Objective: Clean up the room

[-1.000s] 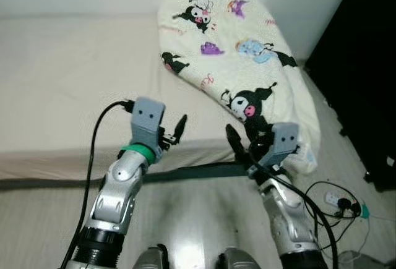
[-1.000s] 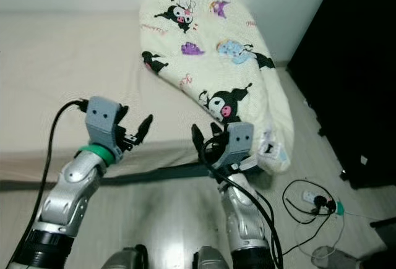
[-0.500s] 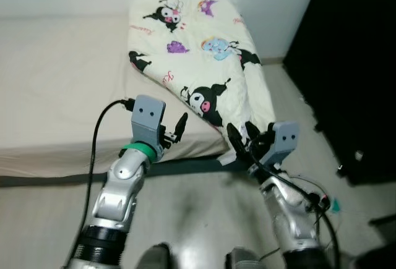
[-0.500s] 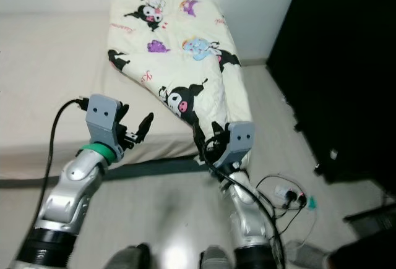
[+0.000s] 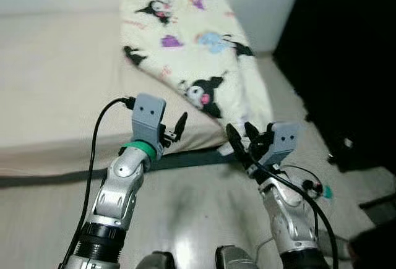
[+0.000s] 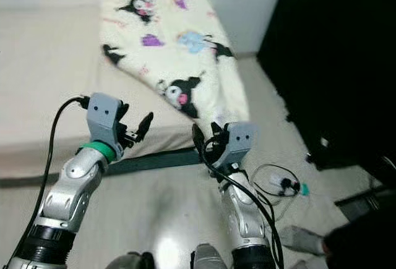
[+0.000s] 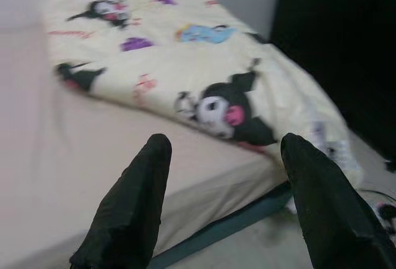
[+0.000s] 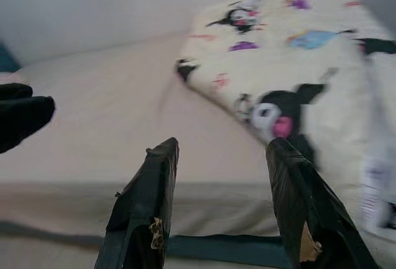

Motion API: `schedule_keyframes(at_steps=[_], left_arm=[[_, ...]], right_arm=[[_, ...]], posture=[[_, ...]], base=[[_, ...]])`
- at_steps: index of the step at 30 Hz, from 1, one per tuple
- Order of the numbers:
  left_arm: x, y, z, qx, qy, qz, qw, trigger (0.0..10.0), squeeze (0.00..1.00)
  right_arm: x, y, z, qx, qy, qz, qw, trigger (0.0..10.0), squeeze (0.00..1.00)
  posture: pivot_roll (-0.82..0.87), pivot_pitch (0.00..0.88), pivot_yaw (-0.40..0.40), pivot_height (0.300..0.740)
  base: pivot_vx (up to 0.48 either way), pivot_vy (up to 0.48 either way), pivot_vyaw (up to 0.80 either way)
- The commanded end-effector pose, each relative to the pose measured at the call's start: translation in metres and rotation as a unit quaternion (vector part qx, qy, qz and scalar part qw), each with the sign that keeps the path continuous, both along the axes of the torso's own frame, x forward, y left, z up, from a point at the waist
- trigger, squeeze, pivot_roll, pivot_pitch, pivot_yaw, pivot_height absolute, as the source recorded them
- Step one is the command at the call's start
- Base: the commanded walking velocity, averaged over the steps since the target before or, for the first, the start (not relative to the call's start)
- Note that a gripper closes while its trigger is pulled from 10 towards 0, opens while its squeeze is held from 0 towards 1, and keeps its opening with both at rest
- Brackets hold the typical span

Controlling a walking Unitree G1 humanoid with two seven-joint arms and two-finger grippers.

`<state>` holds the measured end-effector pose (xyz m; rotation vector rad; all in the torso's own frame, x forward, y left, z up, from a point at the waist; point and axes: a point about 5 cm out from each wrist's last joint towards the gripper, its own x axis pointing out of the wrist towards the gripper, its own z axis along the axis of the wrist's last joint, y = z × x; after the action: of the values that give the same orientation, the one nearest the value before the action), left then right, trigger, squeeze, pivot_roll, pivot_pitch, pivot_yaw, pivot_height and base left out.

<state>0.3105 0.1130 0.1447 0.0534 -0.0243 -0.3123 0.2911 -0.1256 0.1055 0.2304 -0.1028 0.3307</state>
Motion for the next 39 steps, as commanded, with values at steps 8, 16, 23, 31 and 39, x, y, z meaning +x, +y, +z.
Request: schedule_keyframes(at_steps=[8,16,23,31,39], left_arm=[[-0.0026,-0.0035,-0.0064,0.005,0.007,-0.007,1.0,10.0,0.0],[-0.003,-0.0038,-0.0053,0.0,0.001,-0.011,1.0,10.0,0.0],[-0.0031,-0.0038,-0.0054,-0.001,0.002,-0.01,1.0,10.0,0.0],[-0.0027,-0.003,-0.0059,-0.002,0.005,-0.007,1.0,10.0,0.0],[-0.0022,-0.0011,-0.0067,-0.004,0.01,0.001,1.0,10.0,0.0]], right_arm=[[-0.005,0.0007,-0.0044,-0.004,0.005,0.01,1.0,10.0,0.0],[-0.0049,0.0009,-0.0052,-0.01,0.007,0.009,1.0,10.0,0.0],[-0.005,0.0,-0.0063,-0.01,0.009,0.008,1.0,10.0,0.0],[-0.0047,0.0001,-0.0065,-0.009,0.011,0.008,1.0,10.0,0.0],[-0.0048,0.0005,-0.0067,-0.007,0.011,0.008,1.0,10.0,0.0]], posture=[[-0.05,0.043,0.071,0.74],[-0.05,0.046,0.072,0.74],[-0.05,0.047,0.07,0.74],[-0.05,0.046,0.07,0.74],[-0.05,0.048,0.07,0.74]], base=[[0.03,0.0,0.0],[0.391,0.0,0.0],[0.466,0.0,0.0],[0.439,0.0,0.0],[0.089,0.0,0.0]])
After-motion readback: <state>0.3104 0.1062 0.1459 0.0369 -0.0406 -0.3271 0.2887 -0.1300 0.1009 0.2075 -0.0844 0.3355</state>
